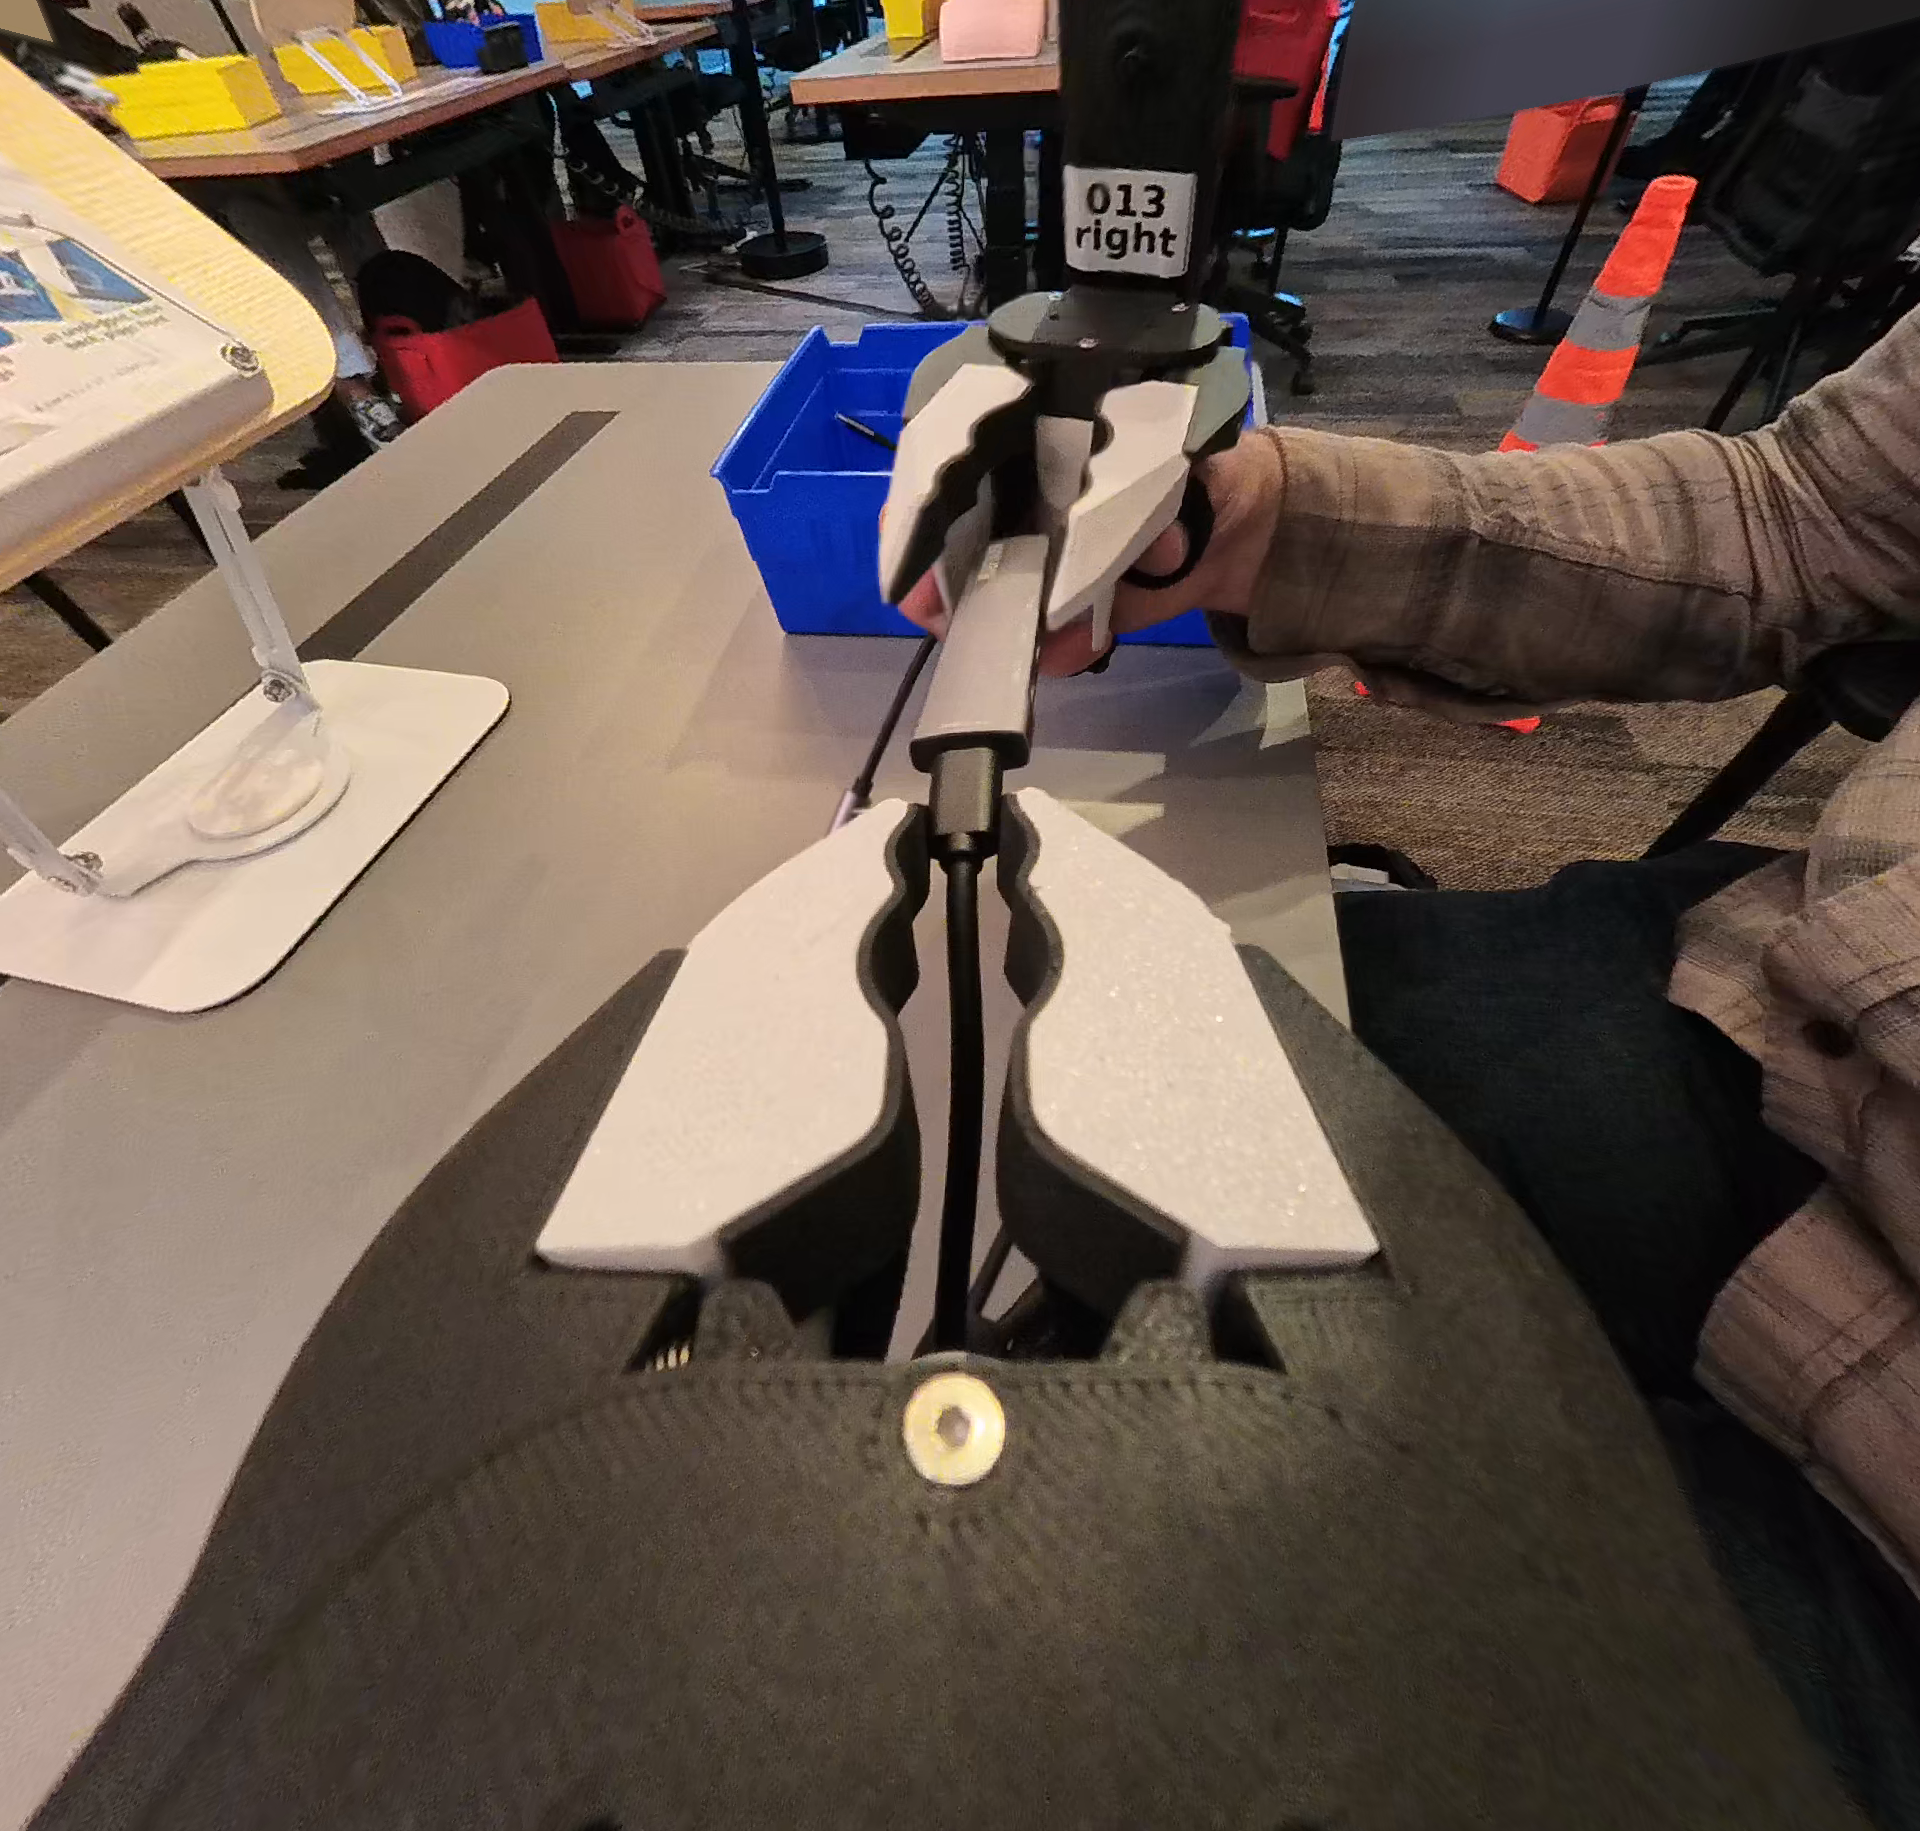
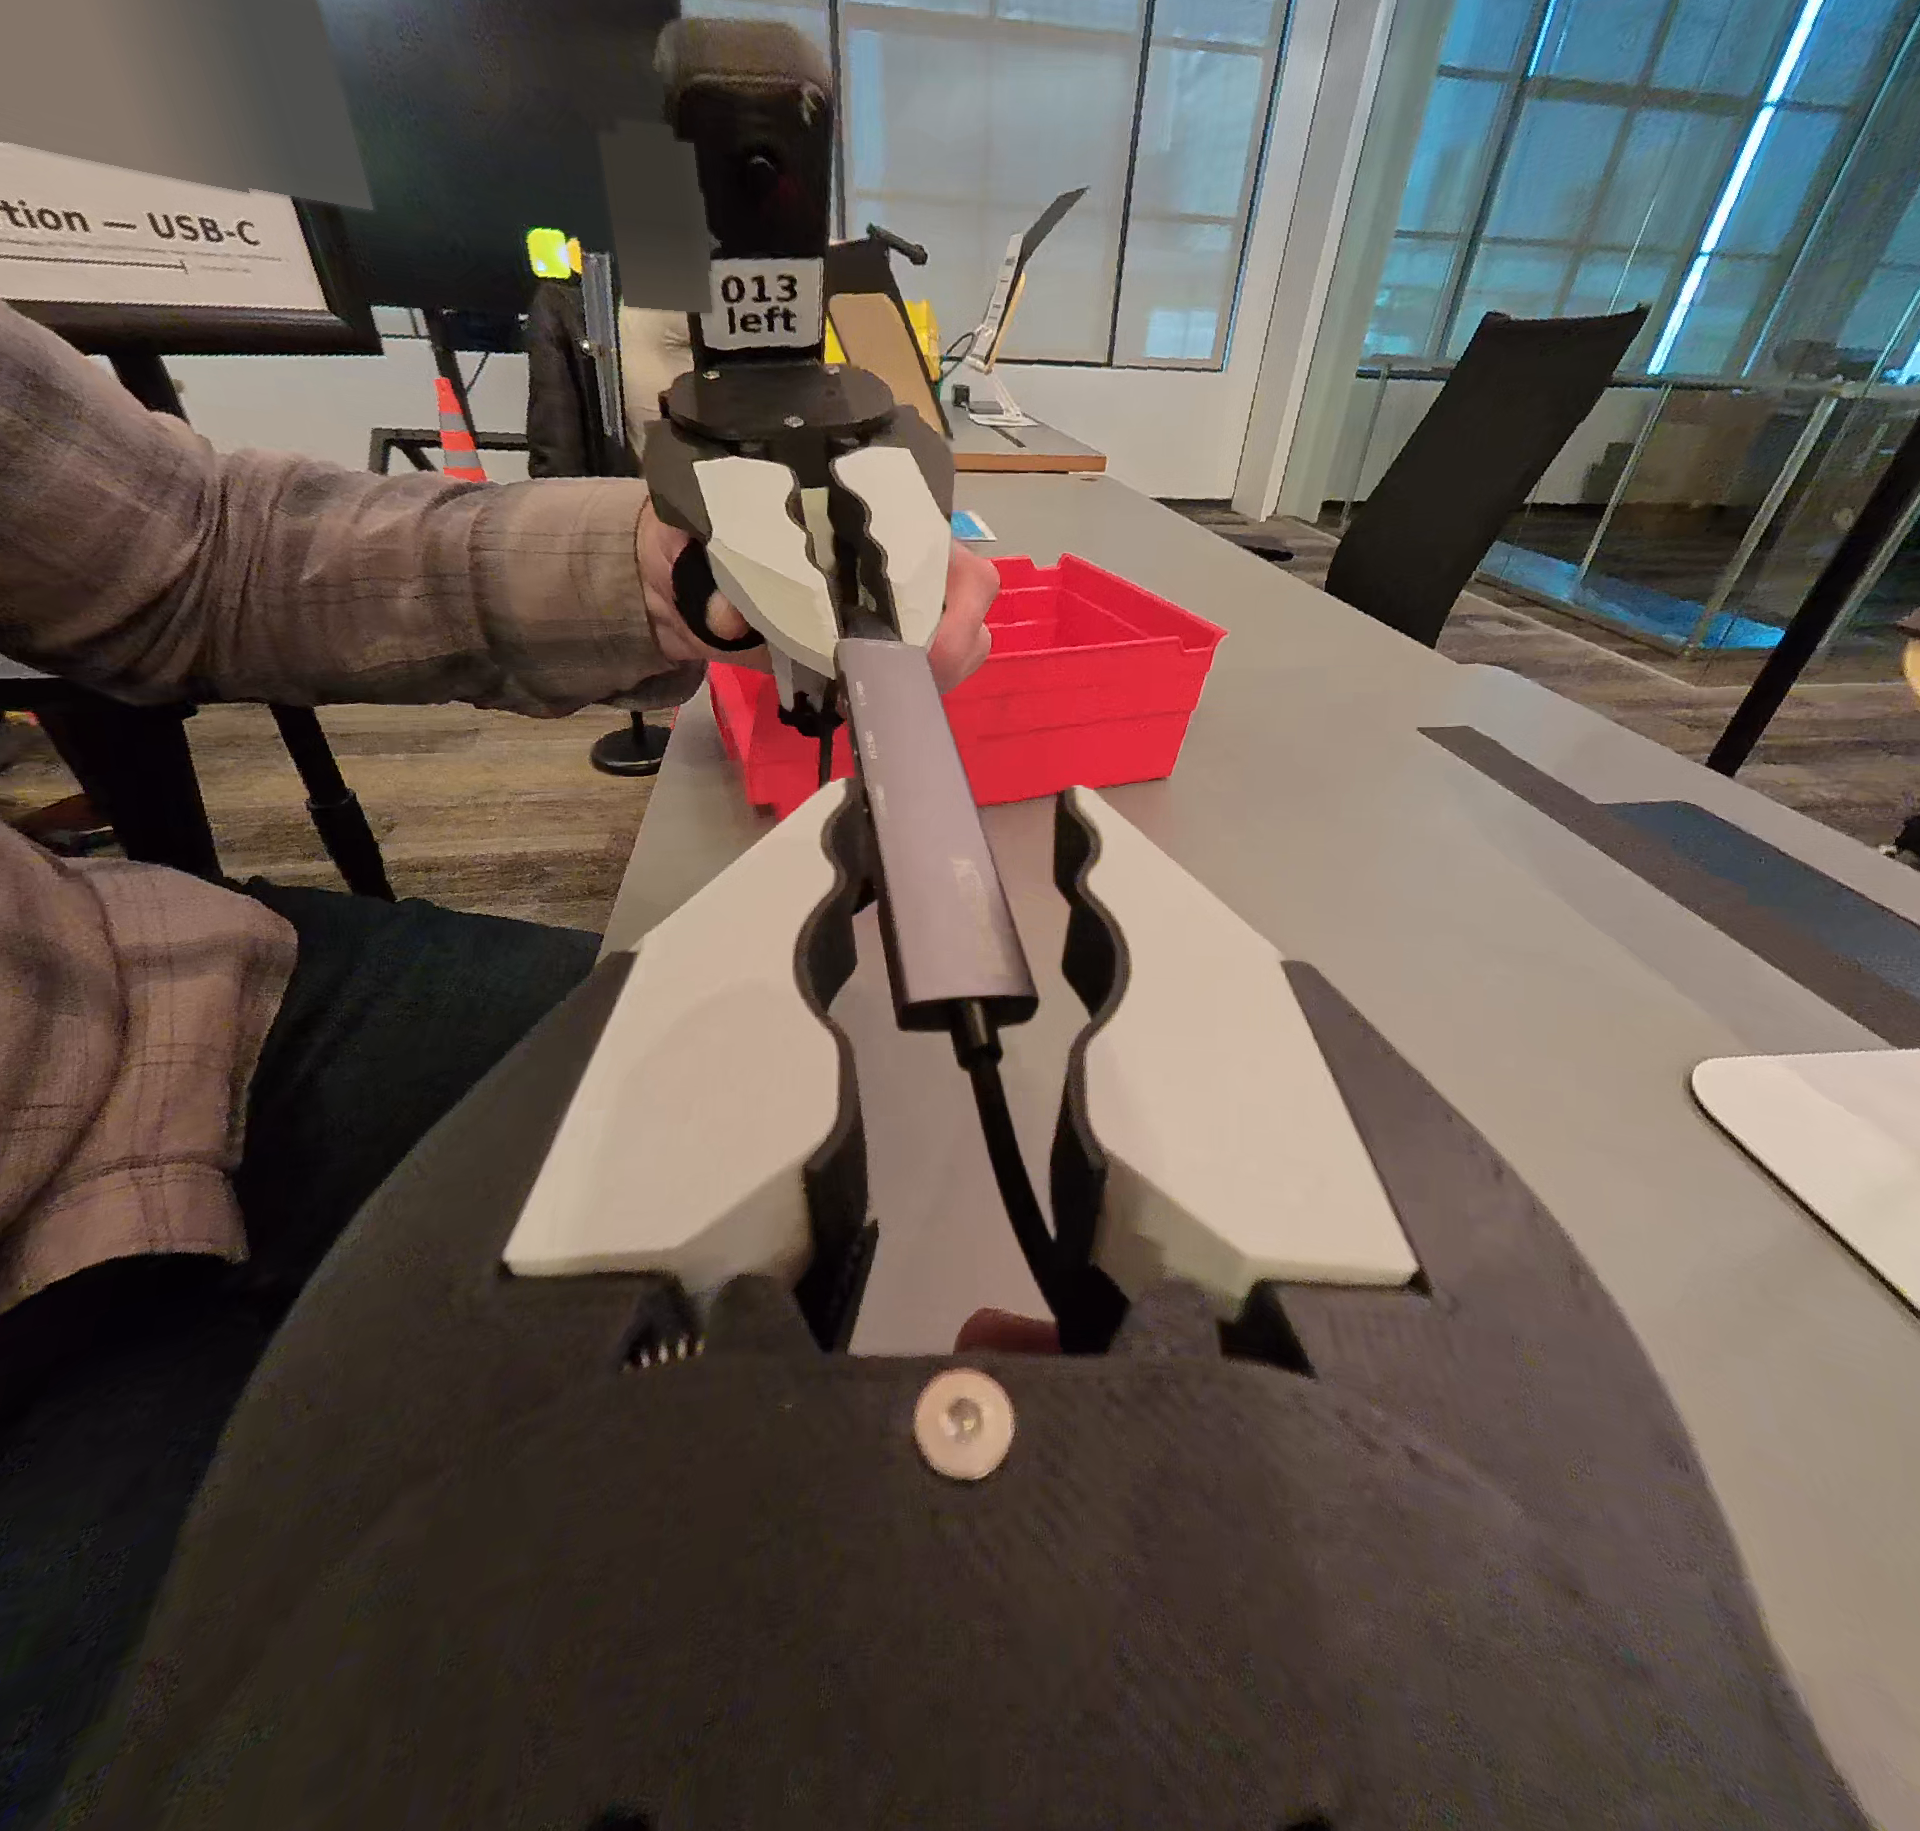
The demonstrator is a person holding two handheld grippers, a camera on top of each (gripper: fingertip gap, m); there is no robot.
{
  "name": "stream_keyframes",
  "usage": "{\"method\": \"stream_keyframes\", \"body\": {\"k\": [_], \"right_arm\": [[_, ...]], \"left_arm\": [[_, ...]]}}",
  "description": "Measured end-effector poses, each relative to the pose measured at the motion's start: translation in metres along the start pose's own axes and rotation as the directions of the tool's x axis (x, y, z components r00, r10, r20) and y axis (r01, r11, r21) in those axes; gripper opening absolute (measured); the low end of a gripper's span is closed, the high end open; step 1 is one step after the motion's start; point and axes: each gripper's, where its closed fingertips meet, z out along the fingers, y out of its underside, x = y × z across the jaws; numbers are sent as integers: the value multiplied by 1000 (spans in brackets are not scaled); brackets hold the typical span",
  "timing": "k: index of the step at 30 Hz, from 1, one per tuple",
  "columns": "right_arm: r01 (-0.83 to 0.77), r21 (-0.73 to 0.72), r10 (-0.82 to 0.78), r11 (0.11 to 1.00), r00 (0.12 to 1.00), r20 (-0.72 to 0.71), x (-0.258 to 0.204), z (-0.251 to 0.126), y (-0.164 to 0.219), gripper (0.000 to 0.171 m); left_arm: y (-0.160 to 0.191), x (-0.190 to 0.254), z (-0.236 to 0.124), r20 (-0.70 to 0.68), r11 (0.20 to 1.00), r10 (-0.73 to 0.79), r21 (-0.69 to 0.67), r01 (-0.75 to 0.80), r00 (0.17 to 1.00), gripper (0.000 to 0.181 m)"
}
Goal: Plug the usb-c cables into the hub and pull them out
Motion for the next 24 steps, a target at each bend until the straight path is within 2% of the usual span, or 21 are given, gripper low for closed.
{"method": "stream_keyframes", "body": {"k": [5,10,16,24], "right_arm": [[-24,-43,26,999,999,36,-5,7,8,36],[-21,-47,25,999,996,85,-13,10,11,22],[-34,-48,38,998,995,97,-14,11,12,21],[26,-150,-9,988,993,114,-15,9,13,21]], "left_arm": [[-3,4,3,-9,1000,6,5,-6,1000,12],[-2,5,5,-9,1000,0,9,0,1000,12],[0,4,4,-15,1000,0,-11,0,1000,12],[7,5,6,-7,996,51,-79,-52,999,12]]}}
